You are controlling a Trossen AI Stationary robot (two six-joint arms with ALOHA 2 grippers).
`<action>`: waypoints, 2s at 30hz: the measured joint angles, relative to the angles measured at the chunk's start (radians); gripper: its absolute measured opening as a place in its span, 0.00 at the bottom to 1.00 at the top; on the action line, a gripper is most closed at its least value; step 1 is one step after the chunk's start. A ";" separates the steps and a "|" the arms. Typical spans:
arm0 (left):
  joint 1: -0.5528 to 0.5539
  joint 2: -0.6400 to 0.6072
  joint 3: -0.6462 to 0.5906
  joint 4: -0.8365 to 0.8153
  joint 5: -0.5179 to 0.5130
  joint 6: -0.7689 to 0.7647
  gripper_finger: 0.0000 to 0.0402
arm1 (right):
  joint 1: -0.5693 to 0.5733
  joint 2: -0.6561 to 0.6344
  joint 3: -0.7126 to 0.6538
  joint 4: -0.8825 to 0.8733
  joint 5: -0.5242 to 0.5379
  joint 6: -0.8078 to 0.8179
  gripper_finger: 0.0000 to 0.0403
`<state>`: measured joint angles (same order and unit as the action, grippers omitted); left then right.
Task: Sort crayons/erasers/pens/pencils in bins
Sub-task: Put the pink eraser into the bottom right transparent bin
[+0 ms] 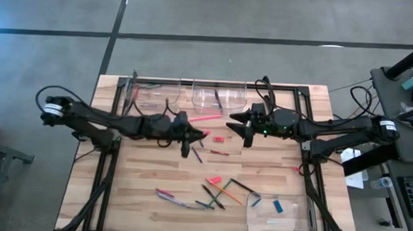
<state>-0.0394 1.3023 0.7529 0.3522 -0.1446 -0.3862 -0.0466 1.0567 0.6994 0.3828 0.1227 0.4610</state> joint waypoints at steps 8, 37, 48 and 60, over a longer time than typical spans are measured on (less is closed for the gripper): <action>0.027 0.087 0.031 0.177 0.062 0.001 0.01 | 0.012 0.134 0.001 0.161 -0.114 0.126 0.56; 0.031 0.104 0.047 0.178 0.069 0.001 0.08 | 0.013 0.275 0.067 0.258 -0.182 0.058 0.05; 0.046 0.068 0.058 0.022 0.144 0.000 0.45 | 0.016 0.102 0.066 0.009 -0.372 0.115 0.04; 0.046 0.056 0.053 -0.002 0.144 0.000 0.50 | 0.301 -0.062 0.066 -0.471 -0.597 0.341 0.04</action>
<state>0.0071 1.3586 0.8063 0.3504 -0.0006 -0.3859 0.2548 0.9951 0.7654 -0.0880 -0.4748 0.8016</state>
